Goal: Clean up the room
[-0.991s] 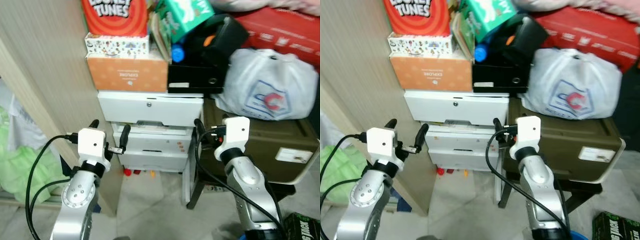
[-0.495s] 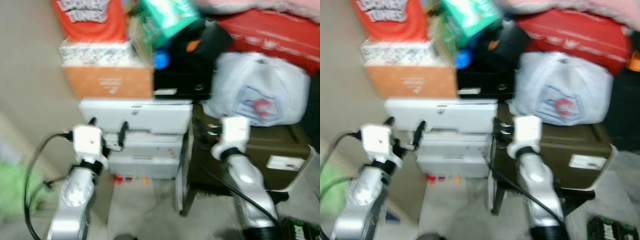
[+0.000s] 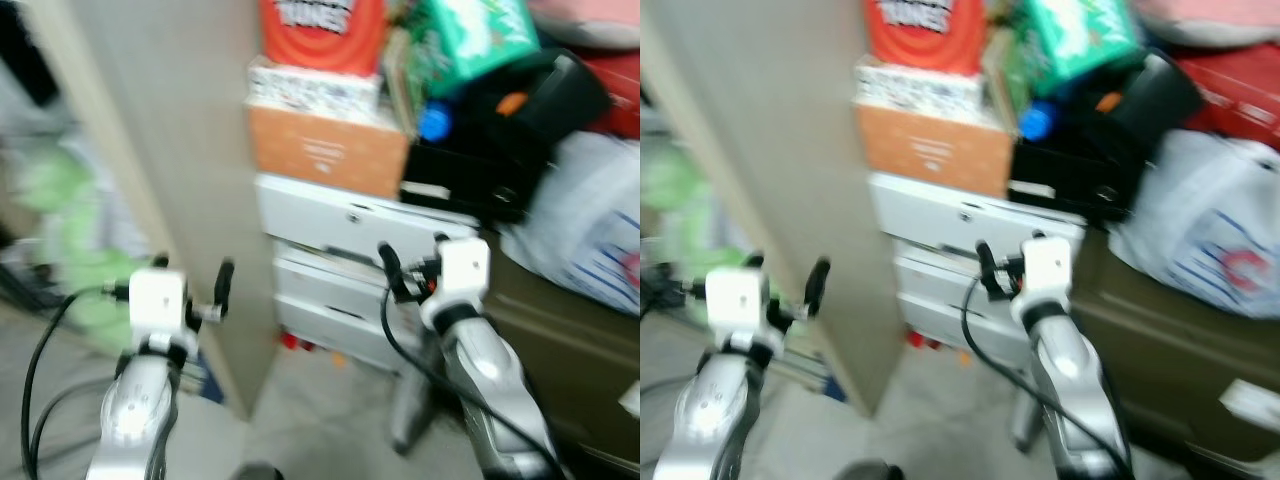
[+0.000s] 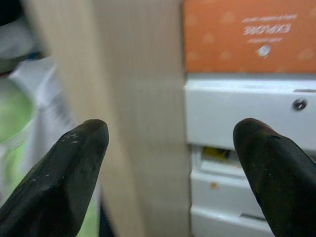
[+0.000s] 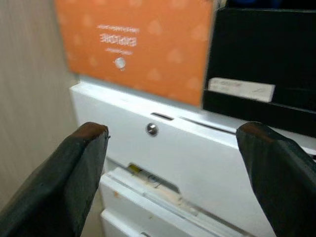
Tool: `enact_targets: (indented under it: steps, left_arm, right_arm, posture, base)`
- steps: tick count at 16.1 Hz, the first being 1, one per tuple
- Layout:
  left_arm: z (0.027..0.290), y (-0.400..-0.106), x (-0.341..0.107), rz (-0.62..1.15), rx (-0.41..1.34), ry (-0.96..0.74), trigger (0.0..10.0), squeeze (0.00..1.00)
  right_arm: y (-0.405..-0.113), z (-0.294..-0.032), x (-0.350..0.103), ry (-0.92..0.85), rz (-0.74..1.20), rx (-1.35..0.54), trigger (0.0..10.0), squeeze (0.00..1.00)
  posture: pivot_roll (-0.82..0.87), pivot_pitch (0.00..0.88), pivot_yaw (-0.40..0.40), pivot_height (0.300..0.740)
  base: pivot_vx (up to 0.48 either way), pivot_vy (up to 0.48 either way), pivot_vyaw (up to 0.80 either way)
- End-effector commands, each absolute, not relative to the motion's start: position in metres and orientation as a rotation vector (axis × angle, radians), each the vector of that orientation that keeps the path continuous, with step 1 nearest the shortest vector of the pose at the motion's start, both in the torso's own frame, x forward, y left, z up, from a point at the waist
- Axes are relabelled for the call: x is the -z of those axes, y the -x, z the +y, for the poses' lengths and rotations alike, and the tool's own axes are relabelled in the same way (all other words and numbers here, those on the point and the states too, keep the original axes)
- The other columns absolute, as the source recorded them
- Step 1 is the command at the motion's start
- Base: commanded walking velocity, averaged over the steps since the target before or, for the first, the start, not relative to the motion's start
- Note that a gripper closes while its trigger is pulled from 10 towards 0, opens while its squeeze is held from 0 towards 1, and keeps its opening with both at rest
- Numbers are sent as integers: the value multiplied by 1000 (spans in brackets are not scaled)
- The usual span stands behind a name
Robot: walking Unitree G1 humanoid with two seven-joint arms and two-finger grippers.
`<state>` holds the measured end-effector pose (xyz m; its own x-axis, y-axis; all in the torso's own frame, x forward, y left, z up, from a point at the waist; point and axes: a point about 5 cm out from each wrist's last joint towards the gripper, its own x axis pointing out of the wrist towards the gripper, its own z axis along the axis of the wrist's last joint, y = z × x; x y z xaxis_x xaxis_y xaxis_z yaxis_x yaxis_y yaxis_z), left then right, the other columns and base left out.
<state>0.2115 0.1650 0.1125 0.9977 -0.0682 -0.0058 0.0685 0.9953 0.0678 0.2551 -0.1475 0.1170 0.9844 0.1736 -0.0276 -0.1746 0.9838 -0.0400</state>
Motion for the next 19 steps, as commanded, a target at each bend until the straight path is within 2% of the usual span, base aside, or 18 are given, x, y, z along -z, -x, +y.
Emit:
enact_targets:
  steps: [1,4,12,19]
  left_arm:
    - [163,-210,-117,-15,86,-75,10000,0]
    - [166,-207,-118,-9,63,-82,10000,0]
    - [177,-207,-126,-28,4,-112,10000,0]
    - [168,-218,-120,-9,67,-102,10000,0]
  right_arm:
    - [-253,-150,-120,47,20,-169,10000,0]
    - [-248,-157,-119,63,35,-143,10000,0]
    - [-254,-155,-122,86,22,-148,10000,0]
    - [-266,-141,-122,82,1,-176,10000,0]
  posture:
    - [-48,0,5,740]
    - [-48,0,1,740]
    - [-32,0,-10,740]
    - [-45,0,3,740]
  base:
    - [0,0,800]
    - [0,0,800]
    - [0,0,800]
    - [0,0,800]
